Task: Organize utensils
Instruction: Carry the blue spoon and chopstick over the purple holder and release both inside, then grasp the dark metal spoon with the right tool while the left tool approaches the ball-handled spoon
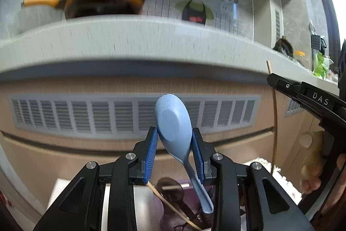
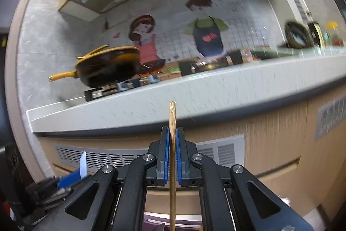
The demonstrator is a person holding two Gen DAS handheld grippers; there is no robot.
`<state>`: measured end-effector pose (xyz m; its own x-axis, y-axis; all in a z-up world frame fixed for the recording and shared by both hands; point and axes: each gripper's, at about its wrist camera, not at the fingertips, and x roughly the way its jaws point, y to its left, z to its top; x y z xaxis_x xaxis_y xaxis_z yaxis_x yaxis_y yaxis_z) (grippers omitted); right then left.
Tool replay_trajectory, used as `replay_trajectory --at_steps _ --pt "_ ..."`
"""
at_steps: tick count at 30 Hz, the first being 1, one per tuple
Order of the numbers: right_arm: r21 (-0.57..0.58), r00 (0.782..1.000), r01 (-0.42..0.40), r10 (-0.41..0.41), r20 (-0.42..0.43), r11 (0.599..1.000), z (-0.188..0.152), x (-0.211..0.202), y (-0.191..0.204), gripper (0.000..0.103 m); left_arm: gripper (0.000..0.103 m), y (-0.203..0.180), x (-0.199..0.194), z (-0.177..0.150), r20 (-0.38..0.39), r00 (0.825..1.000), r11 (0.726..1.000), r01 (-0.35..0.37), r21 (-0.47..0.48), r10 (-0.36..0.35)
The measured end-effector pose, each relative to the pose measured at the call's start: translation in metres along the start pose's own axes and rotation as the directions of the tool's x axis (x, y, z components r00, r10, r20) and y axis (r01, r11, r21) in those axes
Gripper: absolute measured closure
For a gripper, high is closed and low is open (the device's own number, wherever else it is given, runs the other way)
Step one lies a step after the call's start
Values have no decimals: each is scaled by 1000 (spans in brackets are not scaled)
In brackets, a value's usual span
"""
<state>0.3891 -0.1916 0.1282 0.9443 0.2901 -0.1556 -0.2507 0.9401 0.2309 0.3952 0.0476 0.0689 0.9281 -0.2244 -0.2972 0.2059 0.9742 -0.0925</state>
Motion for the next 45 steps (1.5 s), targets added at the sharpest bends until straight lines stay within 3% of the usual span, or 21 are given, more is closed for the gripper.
replay_trajectory --at_steps 2,6,10,14,18,22,24,27,28,31,34,38,40,41,45 --pt "19 1000 1 -1 -18 1000 -13 6 -6 98 70 -6 5 -12 -19 1000 1000 6 24 -6" --pt "-58 994 5 -11 -107 998 -44 11 -8 98 70 -20 6 -38 -61 998 997 33 72 -28" --pt "-90 974 -14 -7 -228 996 -72 1 -17 97 70 -21 12 -54 -155 987 997 59 39 -52" --pt "-106 903 -58 7 -430 993 -92 -1 -24 94 69 -22 3 -56 -205 976 998 69 -2 -68" --pt "-114 853 -109 35 -520 987 -95 -13 -27 94 60 -18 -32 -40 -165 984 997 65 -32 -70" --pt "-179 876 -91 -6 -482 980 -86 -49 -23 90 57 3 -66 -32 -214 976 998 15 -69 -30" --pt "-190 863 -139 25 -504 972 -85 -65 -14 88 57 17 -79 -42 -277 961 996 -12 -87 -12" --pt "-142 773 -281 136 -620 949 -102 -74 2 87 57 38 -99 -75 -382 924 991 -60 -118 10" --pt "-102 720 -332 182 -669 938 -115 -74 9 87 57 44 -105 -87 -419 908 989 -83 -125 23" --pt "-27 606 -396 239 -759 918 -154 -67 24 87 57 62 -128 -122 -499 867 978 -113 -177 10" --pt "-34 542 -428 227 -809 903 -185 -55 46 87 57 68 -149 -147 -536 844 976 -94 -195 -26" --pt "-89 512 -424 158 -844 901 -211 -36 64 87 57 70 -166 -160 -555 831 975 -99 -198 -29" --pt "-98 495 -413 133 -859 905 -220 -34 66 87 57 79 -179 -165 -548 836 965 -136 -223 -9" --pt "-93 500 -411 139 -855 907 -219 -39 63 87 57 81 -184 -166 -544 839 960 -148 -239 -6" --pt "-51 454 -425 164 -876 904 -217 -73 47 85 57 90 -202 -175 -529 849 946 -161 -282 -13"
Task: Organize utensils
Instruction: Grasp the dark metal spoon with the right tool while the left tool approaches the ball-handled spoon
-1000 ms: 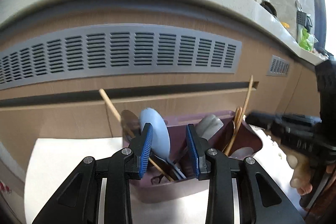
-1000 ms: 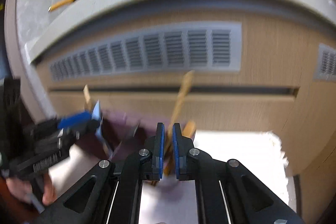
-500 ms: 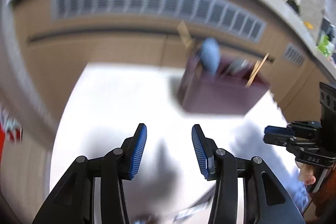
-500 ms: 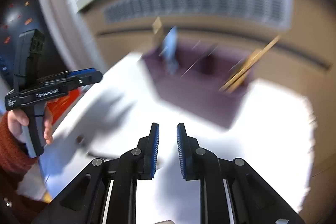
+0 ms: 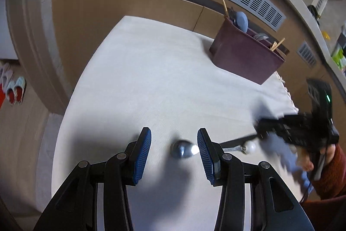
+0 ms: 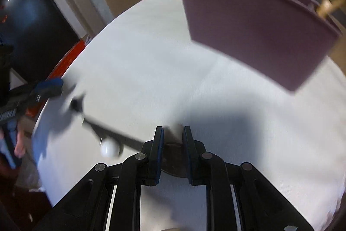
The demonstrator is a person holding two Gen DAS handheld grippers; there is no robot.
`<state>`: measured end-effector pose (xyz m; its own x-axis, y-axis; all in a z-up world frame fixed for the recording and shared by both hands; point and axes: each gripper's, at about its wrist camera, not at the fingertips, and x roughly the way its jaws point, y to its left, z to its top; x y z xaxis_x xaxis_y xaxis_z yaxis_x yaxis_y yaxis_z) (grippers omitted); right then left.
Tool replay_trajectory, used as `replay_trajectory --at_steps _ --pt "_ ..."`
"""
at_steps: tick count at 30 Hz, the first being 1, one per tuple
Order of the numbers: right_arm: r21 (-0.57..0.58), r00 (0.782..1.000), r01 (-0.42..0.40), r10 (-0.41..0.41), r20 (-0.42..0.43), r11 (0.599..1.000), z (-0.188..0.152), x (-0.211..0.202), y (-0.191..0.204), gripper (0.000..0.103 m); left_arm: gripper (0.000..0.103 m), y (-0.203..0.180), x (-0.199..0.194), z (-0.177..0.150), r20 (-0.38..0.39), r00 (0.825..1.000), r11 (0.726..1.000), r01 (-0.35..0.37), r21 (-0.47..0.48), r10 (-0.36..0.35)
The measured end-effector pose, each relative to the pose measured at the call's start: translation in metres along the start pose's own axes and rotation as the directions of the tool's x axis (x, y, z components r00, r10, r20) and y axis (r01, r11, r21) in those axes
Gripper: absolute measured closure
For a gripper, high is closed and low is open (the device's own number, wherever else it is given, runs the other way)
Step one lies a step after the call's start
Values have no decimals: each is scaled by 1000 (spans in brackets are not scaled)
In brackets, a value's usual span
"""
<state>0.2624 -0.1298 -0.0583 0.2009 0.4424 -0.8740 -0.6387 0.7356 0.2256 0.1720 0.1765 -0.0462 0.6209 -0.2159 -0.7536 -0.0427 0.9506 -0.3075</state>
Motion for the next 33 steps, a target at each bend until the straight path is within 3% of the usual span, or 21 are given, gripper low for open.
replay_trajectory --at_steps 5,9,16,22,26,29,33 --pt "-33 995 -88 87 -44 996 -51 -22 18 85 57 -3 -3 -9 40 999 1000 22 22 -23" --pt "-173 999 -37 32 -33 984 -74 -32 47 84 57 -12 -4 -15 9 1000 999 -7 45 7" --pt "-330 999 44 -49 -6 943 -49 -4 88 84 57 -22 -4 -33 -61 998 996 -21 91 27" --pt "-344 996 93 -92 20 934 -26 9 96 83 57 -30 3 -25 -93 996 992 7 125 4" --pt "-271 995 102 -100 23 957 -24 6 82 94 57 -44 11 -15 -109 994 987 34 156 -17" --pt "-185 975 224 -218 52 957 -30 -3 52 94 57 -57 16 -14 -129 991 979 54 197 -29" --pt "-21 968 247 -246 39 969 -45 -24 4 94 57 -67 22 -17 -168 984 974 86 211 -51"
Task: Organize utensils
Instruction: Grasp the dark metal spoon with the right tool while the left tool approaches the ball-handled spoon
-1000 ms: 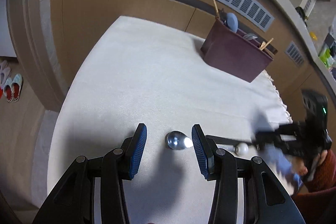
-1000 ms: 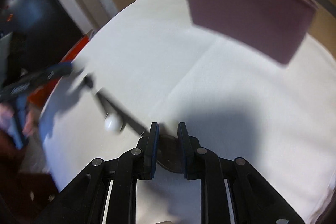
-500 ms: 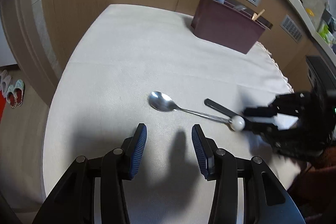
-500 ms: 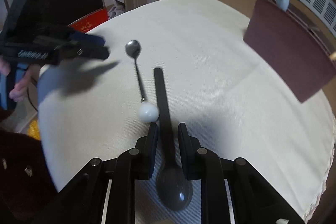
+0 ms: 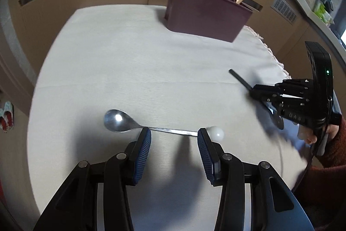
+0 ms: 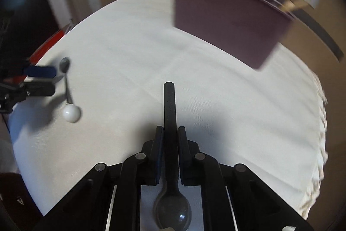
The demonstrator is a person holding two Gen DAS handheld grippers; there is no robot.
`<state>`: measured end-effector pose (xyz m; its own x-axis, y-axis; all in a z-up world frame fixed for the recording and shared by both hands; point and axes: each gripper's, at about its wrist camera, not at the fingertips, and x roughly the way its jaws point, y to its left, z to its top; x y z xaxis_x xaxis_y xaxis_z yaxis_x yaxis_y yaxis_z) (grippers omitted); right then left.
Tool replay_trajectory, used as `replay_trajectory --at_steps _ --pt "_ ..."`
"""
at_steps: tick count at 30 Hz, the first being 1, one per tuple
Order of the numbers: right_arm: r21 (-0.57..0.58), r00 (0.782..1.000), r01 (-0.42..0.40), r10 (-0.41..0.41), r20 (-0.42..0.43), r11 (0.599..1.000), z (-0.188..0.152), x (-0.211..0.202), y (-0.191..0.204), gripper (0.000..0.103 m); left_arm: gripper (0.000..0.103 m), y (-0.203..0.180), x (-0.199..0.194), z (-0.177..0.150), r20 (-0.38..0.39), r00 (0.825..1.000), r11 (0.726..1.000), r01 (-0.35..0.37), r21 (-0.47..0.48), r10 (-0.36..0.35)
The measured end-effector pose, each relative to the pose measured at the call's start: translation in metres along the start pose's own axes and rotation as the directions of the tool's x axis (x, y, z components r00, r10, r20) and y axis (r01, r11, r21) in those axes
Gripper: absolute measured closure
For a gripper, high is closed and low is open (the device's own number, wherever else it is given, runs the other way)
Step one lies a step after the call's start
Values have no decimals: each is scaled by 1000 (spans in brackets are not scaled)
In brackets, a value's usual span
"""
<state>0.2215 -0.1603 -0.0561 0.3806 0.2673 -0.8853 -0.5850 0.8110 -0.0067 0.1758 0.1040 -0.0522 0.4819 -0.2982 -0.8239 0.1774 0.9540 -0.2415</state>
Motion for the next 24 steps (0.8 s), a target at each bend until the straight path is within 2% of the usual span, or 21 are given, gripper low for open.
replay_trajectory --at_steps 5,8,10,11,13,15,17,18,20,22,24 --pt "114 1000 -19 17 14 993 -25 -9 -24 92 58 -15 16 1 -46 997 998 57 21 -56" --pt "90 1000 9 -11 19 996 -30 -10 -19 88 58 -28 18 5 -81 992 985 111 131 -101" --pt "48 998 51 -52 23 998 -31 -9 -9 85 58 -41 13 7 -86 993 951 103 290 -81" --pt "44 997 64 -66 29 997 -33 -10 -9 85 58 -46 11 7 -88 995 926 75 370 -46" --pt "74 996 71 -74 39 995 -37 -14 -10 84 58 -51 14 9 -99 995 881 29 472 20" --pt "121 998 44 -50 46 992 -36 -13 -15 84 58 -55 22 12 -122 990 841 12 540 65" --pt "161 999 4 -12 47 987 -33 -12 -21 80 58 -56 33 19 -126 987 824 -12 566 101" --pt "173 999 -21 13 47 985 -31 -12 -22 76 58 -57 39 24 -123 986 829 -23 559 111" --pt "179 998 -41 33 45 983 -32 -10 -19 76 58 -56 47 36 -116 990 863 -15 505 85" --pt "166 999 -38 31 41 985 -32 -10 -18 76 58 -56 55 48 -106 993 897 -7 441 60" --pt "140 999 -20 15 40 990 -31 -9 -14 78 58 -57 61 56 -92 995 914 -5 406 46"
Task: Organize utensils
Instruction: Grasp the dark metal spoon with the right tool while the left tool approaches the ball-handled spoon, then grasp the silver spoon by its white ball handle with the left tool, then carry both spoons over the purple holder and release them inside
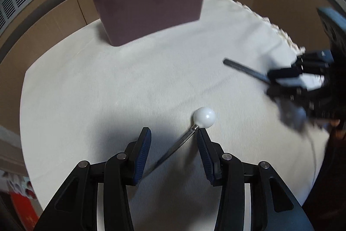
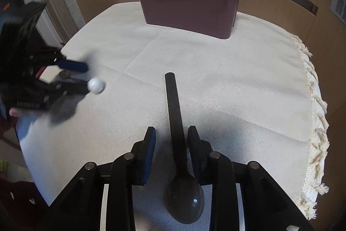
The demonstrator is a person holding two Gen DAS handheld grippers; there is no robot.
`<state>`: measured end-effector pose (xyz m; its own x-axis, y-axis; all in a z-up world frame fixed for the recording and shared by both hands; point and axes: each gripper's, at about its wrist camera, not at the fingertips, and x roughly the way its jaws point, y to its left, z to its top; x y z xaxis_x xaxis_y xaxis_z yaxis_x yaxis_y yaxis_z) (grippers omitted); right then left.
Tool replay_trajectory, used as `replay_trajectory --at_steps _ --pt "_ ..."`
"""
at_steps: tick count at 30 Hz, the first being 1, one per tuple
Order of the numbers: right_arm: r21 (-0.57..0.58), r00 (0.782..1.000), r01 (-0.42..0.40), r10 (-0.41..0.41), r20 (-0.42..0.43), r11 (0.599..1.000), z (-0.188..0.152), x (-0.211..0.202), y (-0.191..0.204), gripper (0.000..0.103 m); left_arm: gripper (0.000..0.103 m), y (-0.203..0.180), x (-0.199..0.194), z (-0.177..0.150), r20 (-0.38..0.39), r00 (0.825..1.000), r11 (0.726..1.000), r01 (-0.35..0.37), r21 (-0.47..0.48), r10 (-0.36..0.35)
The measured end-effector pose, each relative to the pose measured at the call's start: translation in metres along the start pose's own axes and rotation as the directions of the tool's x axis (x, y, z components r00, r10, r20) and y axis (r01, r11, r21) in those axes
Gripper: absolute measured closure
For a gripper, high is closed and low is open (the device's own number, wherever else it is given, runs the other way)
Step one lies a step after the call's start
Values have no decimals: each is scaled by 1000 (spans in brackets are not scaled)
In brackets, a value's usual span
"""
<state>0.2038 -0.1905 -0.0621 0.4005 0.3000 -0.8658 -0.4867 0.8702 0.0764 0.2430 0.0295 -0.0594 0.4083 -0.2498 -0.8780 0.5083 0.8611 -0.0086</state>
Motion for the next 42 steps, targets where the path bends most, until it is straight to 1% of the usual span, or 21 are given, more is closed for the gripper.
replay_trajectory --at_steps 3,6,10,11,12,13,14,16,17,20,24,26,27,30,32,34,36,37,39,41,42 --pt "-67 999 45 -44 15 997 -1 -1 8 78 58 0 3 4 -1 1000 1000 0 -14 0" --pt "-110 997 74 -71 26 991 6 4 11 78 58 1 4 5 0 1000 1000 2 -16 -2" --pt "-99 998 64 -62 23 993 21 13 7 79 58 2 4 3 -3 1000 1000 9 -18 -9" --pt "-94 998 56 -55 16 994 26 16 6 81 58 3 3 3 -5 1000 1000 14 -14 -14" --pt "-94 999 53 -52 11 994 29 17 7 90 58 4 3 2 -8 1000 1000 26 -3 -26" --pt "-99 999 50 -50 3 994 32 19 7 93 58 5 3 3 -13 999 999 47 19 -47" --pt "-104 999 49 -50 -7 993 35 20 8 93 58 4 2 3 -18 997 996 72 51 -72" --pt "-91 999 43 -44 -8 995 38 19 6 93 58 0 2 4 -29 995 989 99 109 -97" --pt "-78 999 38 -39 -2 996 38 18 5 93 58 -3 4 5 -43 994 984 110 143 -105" --pt "-37 1000 15 -14 10 999 34 13 -1 93 58 -4 13 11 -73 990 971 133 198 -121" --pt "13 1000 -26 25 17 1000 27 5 -12 93 60 -9 30 25 -111 991 974 101 205 -80" --pt "29 999 -9 8 33 1000 23 -1 -16 93 63 -8 36 28 -115 990 980 96 177 -77" --pt "35 999 1 -3 46 999 22 -6 -19 93 65 -7 36 29 -100 992 984 90 155 -75" --pt "54 997 -3 -1 72 999 21 -16 -26 93 80 -4 35 26 -77 994 993 86 76 -80" --pt "70 996 -22 16 86 997 20 -22 -27 93 80 1 29 19 -47 993 994 107 -16 -108" --pt "92 994 -50 41 101 994 21 -26 -29 93 80 2 15 10 12 992 987 129 -96 -129" --pt "130 990 -107 93 107 986 22 -29 -36 93 80 0 -5 2 85 987 975 149 -165 -137" --pt "149 988 -124 108 110 981 23 -30 -37 93 80 0 -15 0 125 982 966 162 -202 -139" --pt "179 986 -140 121 113 974 25 -32 -41 93 80 2 -40 -6 216 964 938 212 -274 -154" --pt "184 987 -131 110 120 974 25 -36 -41 93 80 5 -64 -8 301 940 913 257 -317 -160" --pt "181 987 -124 102 125 976 26 -38 -40 93 80 4 -71 -7 331 930 904 272 -329 -159"
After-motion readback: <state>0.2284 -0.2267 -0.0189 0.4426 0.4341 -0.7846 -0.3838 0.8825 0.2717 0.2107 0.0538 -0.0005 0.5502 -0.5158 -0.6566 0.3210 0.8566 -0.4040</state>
